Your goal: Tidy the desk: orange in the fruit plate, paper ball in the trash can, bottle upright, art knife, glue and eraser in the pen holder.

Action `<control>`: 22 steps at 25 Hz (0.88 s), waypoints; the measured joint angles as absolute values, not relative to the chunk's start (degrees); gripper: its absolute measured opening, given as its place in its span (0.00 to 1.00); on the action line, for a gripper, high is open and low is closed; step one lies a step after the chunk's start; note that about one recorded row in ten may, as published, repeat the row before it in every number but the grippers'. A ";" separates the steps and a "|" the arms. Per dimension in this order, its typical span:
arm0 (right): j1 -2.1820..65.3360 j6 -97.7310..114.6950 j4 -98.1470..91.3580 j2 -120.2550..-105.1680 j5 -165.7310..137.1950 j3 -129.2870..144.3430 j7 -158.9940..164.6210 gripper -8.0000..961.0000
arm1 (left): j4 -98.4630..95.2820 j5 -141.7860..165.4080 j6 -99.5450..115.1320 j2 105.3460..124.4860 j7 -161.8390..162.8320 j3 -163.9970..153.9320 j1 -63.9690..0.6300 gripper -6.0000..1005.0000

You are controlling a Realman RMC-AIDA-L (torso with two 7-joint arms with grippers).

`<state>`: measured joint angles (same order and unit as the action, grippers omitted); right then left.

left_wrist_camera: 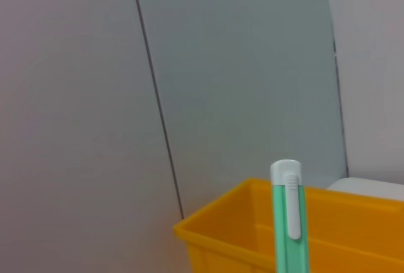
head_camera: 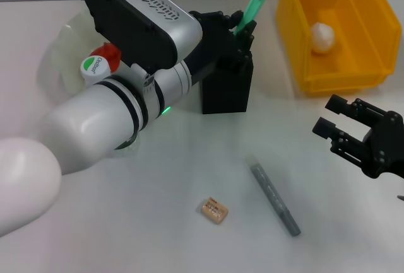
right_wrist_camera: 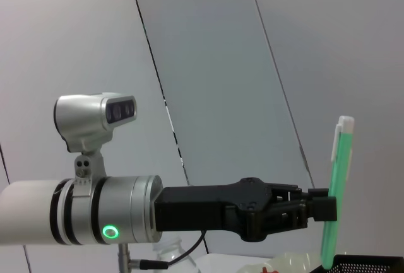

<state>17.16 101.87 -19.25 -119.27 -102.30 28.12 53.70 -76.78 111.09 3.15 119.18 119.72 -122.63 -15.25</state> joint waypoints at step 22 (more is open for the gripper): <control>17.31 101.87 -19.25 -119.24 -102.31 28.21 53.70 0.60 | -73.81 111.09 2.41 119.18 120.93 -123.07 -17.10 0.22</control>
<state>17.31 101.87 -19.25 -119.24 -102.31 28.21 53.70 -73.81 111.09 2.41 119.18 120.93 -123.07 -17.10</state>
